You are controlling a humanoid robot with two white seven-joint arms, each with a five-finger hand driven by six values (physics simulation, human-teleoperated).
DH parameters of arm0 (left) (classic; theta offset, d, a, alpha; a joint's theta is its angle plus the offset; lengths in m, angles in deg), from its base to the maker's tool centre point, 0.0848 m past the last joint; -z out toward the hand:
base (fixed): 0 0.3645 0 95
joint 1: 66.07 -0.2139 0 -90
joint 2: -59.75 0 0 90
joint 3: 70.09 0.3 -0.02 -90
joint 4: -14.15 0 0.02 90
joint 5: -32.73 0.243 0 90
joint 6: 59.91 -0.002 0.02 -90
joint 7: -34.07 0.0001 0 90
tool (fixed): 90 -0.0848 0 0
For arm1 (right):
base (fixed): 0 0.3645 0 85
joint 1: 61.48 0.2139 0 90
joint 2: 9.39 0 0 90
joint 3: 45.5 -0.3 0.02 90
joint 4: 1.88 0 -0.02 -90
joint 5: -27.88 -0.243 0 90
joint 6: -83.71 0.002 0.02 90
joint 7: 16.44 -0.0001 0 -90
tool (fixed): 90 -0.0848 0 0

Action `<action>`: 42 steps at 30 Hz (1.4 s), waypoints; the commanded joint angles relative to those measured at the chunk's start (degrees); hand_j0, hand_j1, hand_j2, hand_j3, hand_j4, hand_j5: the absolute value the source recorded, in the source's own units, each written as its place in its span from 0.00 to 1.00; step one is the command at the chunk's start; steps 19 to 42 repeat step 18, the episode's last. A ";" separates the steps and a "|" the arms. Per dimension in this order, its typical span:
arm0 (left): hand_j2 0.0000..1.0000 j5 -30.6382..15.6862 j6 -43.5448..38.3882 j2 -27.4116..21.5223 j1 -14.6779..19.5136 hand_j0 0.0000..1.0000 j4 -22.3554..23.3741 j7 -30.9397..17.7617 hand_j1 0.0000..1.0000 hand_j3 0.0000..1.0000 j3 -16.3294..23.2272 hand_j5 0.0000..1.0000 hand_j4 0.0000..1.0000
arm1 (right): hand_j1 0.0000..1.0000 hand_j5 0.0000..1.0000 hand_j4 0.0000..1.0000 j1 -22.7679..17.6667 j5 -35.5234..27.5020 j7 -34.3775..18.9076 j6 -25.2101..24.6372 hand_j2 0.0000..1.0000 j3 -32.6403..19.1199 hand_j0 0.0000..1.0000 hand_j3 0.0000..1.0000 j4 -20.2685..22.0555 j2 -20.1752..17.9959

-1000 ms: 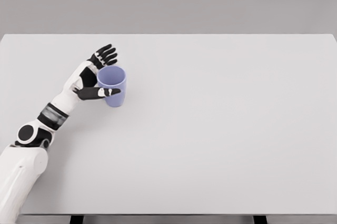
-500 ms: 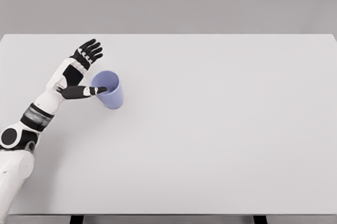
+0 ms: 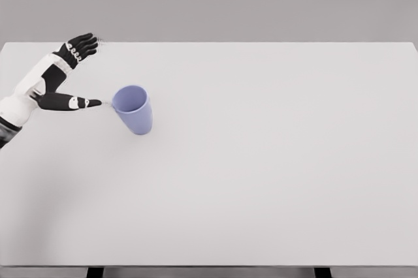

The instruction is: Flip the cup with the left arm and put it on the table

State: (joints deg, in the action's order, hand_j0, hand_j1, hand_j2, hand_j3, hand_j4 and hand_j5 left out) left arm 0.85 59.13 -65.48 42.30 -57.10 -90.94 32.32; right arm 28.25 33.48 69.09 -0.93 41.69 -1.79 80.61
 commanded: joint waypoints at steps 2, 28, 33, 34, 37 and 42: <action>1.00 4.45 -0.12 -8.88 0.00 1.00 0.93 0.00 1.00 1.00 0.07 1.00 1.00 | 1.00 1.00 1.00 0.00 0.03 -0.01 0.00 1.00 0.00 1.00 1.00 0.00 0.00; 1.00 33.73 5.96 -13.90 6.33 1.00 -0.30 0.00 1.00 1.00 0.60 1.00 1.00 | 1.00 1.00 1.00 0.00 0.02 -0.01 0.00 1.00 0.00 1.00 1.00 0.00 0.00; 1.00 33.73 5.96 -13.90 6.33 1.00 -0.30 0.00 1.00 1.00 0.60 1.00 1.00 | 1.00 1.00 1.00 0.00 0.02 -0.01 0.00 1.00 0.00 1.00 1.00 0.00 0.00; 1.00 33.73 5.96 -13.90 6.33 1.00 -0.30 0.00 1.00 1.00 0.60 1.00 1.00 | 1.00 1.00 1.00 0.00 0.02 -0.01 0.00 1.00 0.00 1.00 1.00 0.00 0.00; 1.00 33.73 5.96 -13.90 6.33 1.00 -0.30 0.00 1.00 1.00 0.60 1.00 1.00 | 1.00 1.00 1.00 0.00 0.02 -0.01 0.00 1.00 0.00 1.00 1.00 0.00 0.00; 1.00 33.73 5.96 -13.90 6.33 1.00 -0.30 0.00 1.00 1.00 0.60 1.00 1.00 | 1.00 1.00 1.00 0.00 0.02 -0.01 0.00 1.00 0.00 1.00 1.00 0.00 0.00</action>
